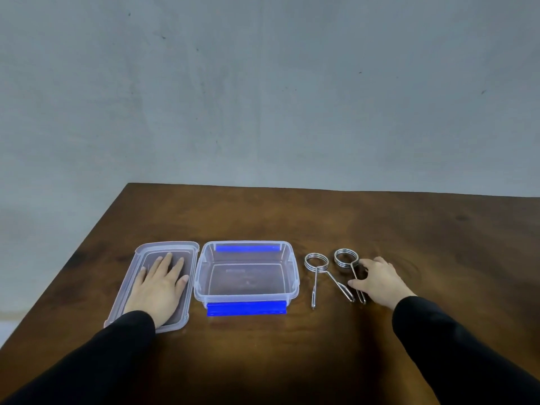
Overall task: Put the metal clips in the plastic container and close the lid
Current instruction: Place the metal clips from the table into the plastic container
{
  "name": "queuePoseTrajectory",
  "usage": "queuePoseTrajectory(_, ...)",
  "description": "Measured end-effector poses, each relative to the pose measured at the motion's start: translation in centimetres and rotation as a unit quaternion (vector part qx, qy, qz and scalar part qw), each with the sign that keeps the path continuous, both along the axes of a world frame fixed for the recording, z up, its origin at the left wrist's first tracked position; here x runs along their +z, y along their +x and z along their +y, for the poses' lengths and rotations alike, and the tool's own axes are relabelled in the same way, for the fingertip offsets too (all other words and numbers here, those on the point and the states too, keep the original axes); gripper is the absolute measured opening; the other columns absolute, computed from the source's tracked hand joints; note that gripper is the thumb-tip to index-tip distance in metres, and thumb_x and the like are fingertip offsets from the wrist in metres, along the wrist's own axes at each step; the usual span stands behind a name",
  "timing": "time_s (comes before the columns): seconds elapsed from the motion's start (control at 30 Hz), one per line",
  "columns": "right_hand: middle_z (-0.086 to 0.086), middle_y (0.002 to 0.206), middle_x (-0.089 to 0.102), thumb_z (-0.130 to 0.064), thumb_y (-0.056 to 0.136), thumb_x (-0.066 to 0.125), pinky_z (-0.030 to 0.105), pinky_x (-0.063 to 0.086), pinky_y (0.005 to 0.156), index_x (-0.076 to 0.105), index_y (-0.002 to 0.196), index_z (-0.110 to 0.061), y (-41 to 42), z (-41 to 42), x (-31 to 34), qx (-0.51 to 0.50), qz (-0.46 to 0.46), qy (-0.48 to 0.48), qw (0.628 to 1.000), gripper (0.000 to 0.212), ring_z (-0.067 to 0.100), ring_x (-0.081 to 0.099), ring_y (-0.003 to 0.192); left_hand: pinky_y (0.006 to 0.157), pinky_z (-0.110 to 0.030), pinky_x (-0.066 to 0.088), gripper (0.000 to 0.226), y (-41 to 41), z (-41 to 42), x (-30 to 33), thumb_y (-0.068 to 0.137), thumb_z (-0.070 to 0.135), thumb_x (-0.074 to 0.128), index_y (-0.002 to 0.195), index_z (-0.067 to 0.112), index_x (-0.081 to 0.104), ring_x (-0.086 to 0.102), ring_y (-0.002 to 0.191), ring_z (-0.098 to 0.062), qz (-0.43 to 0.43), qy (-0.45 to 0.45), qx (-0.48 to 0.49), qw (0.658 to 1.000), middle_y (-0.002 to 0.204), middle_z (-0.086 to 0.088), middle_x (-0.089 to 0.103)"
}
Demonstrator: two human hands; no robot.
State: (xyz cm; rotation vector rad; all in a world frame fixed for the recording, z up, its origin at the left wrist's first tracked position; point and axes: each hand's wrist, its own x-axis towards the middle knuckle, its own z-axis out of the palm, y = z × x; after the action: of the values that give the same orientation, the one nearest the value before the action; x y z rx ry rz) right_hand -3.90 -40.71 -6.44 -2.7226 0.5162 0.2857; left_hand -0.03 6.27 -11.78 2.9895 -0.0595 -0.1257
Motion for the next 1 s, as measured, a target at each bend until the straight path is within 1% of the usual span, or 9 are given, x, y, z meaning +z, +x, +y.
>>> queuePoseTrajectory(0.1,0.006,0.136,0.05,-0.044,0.086,0.072,0.048,0.041,0.106,0.05,0.145,-0.023,0.4,-0.2,-0.1,0.007,-0.002,-0.002,1.0,0.067,0.028,0.043,0.125,0.121,-0.044,0.004,0.057,-0.2,-0.2,0.0,0.102,0.046,0.014,0.156,0.027,0.013,0.006,0.151,-0.021,-0.004,0.007,-0.002,1.0,0.166,-0.001,0.011)
queuePoseTrajectory(0.23,0.004,0.131,0.051,-0.042,0.085,0.073,0.046,0.038,0.103,0.052,0.142,-0.024,0.9,-0.2,0.3,0.025,-0.018,-0.021,0.999,0.063,0.026,0.045,0.123,0.121,-0.043,0.004,0.057,-0.2,-0.2,0.0,0.102,0.047,0.013,0.156,0.027,0.012,0.005,0.151,-0.02,-0.006,0.013,0.001,1.0,0.166,-0.001,0.011)
queuePoseTrajectory(0.4,0.006,0.137,0.051,-0.039,0.087,0.074,0.049,0.038,0.107,0.051,0.142,-0.018,2.1,0.7,3.7,0.047,-0.08,-0.01,0.996,0.063,0.028,0.044,0.127,0.121,-0.044,0.003,0.057,-0.2,-0.3,-0.1,0.102,0.048,0.014,0.156,0.028,0.012,0.006,0.151,-0.021,0.002,0.013,-0.002,1.0,0.166,-0.001,0.011)
queuePoseTrajectory(0.5,0.003,0.136,0.051,-0.039,0.085,0.075,0.049,0.039,0.109,0.052,0.142,-0.018,3.3,2.8,6.7,0.103,-0.144,0.033,0.984,0.064,0.025,0.045,0.128,0.12,-0.045,0.003,0.057,-0.2,-0.3,0.1,0.103,0.047,0.015,0.156,0.027,0.012,0.006,0.151,-0.021,0.007,0.01,-0.003,1.0,0.166,-0.001,0.011)
queuePoseTrajectory(0.6,-0.005,0.131,0.051,-0.038,0.084,0.077,0.04,0.039,0.11,0.054,0.14,-0.023,4.0,6.1,9.2,0.192,-0.172,0.094,0.962,0.063,0.016,0.046,0.126,0.121,-0.045,0.003,0.057,-0.3,-0.2,0.3,0.103,0.047,0.016,0.156,0.027,0.012,0.007,0.151,-0.021,0.007,0.012,-0.006,1.0,0.166,-0.001,0.012)
queuePoseTrajectory(0.67,-0.009,0.126,0.051,-0.038,0.084,0.078,0.034,0.038,0.108,0.054,0.139,-0.025,4.3,8.8,10.2,0.262,-0.162,0.109,0.945,0.062,0.011,0.046,0.123,0.121,-0.045,0.003,0.057,-0.4,-0.2,0.4,0.103,0.047,0.016,0.156,0.027,0.012,0.007,0.151,-0.021,0.006,0.01,-0.009,1.0,0.166,-0.001,0.012)
queuePoseTrajectory(0.8,-0.009,0.125,0.049,-0.041,0.085,0.076,0.039,0.037,0.107,0.053,0.14,-0.027,4.8,13.7,9.6,0.379,-0.102,0.079,0.916,0.062,0.013,0.044,0.118,0.121,-0.045,0.002,0.057,-0.5,-0.3,0.5,0.103,0.047,0.015,0.156,0.027,0.011,0.006,0.151,-0.022,0.011,0.005,-0.008,1.0,0.166,-0.001,0.01)
queuePoseTrajectory(0.9,-0.009,0.13,0.047,-0.044,0.087,0.072,0.038,0.039,0.104,0.05,0.143,-0.029,5.0,16.2,8.0,0.41,-0.047,0.058,0.909,0.062,0.016,0.043,0.116,0.121,-0.045,0.001,0.058,-0.5,-0.2,0.4,0.103,0.048,0.014,0.156,0.027,0.01,0.004,0.151,-0.021,0.009,0.006,-0.006,1.0,0.166,-0.001,0.009)
queuePoseTrajectory(1.0,-0.009,0.13,0.046,-0.047,0.087,0.071,0.04,0.042,0.101,0.05,0.143,-0.031,5.3,17.7,6.3,0.423,-0.013,0.037,0.905,0.062,0.019,0.044,0.114,0.121,-0.045,0.001,0.058,-0.5,-0.2,0.4,0.102,0.049,0.013,0.156,0.027,0.01,0.004,0.151,-0.022,0.006,0.005,-0.009,1.0,0.166,-0.001,0.009)
